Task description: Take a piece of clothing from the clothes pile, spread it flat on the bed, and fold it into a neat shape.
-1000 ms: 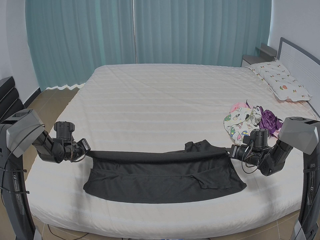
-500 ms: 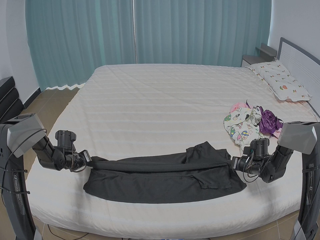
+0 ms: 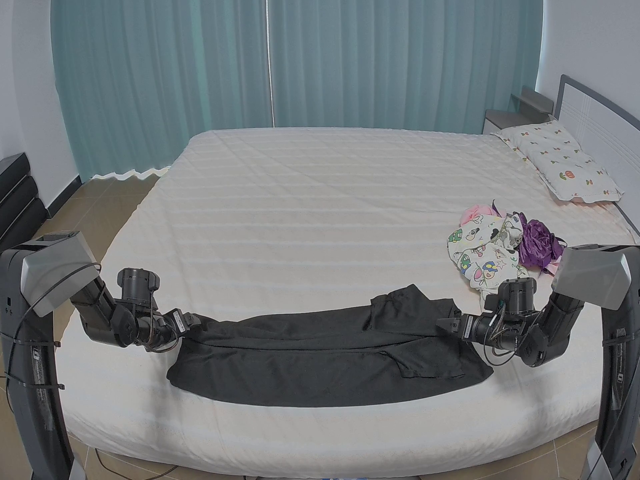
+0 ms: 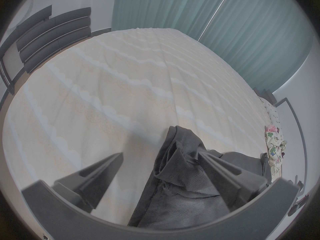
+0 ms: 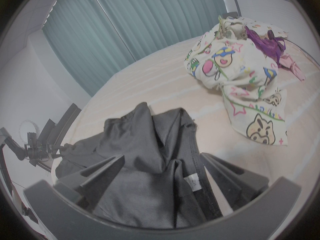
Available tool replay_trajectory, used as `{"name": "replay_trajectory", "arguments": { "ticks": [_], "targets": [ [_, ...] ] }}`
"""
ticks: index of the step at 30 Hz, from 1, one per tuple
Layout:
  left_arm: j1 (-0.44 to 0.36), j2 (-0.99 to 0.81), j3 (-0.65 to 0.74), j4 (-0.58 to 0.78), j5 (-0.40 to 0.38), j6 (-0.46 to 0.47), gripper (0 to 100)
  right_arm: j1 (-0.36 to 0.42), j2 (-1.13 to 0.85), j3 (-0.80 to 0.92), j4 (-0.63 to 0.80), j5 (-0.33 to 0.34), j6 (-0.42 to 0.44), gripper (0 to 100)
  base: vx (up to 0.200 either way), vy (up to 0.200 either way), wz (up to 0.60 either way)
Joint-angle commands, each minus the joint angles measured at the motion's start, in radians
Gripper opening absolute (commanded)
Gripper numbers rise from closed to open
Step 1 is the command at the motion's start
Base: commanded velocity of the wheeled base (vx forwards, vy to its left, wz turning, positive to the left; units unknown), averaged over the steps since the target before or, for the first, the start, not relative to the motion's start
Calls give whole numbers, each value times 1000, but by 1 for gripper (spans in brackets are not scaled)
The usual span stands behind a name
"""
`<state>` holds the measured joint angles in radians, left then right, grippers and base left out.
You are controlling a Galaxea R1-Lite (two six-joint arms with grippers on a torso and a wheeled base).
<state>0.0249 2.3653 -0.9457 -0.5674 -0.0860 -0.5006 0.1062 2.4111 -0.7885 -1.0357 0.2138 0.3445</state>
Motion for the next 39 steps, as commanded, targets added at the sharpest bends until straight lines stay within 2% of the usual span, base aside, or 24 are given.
{"name": "replay_trajectory", "arguments": {
  "ticks": [1,7,11,12,13,15,21,39],
  "targets": [
    [13,-12,7,0,0,-33,100,-3,-61,-29,3,7,33,100,0,0,0],
    [40,-58,7,0,-35,-164,100,27,-49,-71,11,7,76,100,0,0,0],
    [56,-118,8,3,-123,-325,100,41,-1,-133,19,6,94,100,0,0,0],
    [56,-118,8,3,-123,-325,100,41,-1,-133,19,6,94,100,0,0,0],
    [56,-133,10,1,-141,-389,100,41,8,-149,20,6,94,100,0,0,0],
    [52,-140,13,1,-149,-424,100,41,13,-153,29,4,94,100,0,0,0],
    [38,-141,33,-6,-169,-440,100,40,14,-176,51,6,96,100,0,0,0],
    [27,-126,116,-181,-175,-438,100,64,77,-296,146,6,97,100,0,0,0]
  ]
}}
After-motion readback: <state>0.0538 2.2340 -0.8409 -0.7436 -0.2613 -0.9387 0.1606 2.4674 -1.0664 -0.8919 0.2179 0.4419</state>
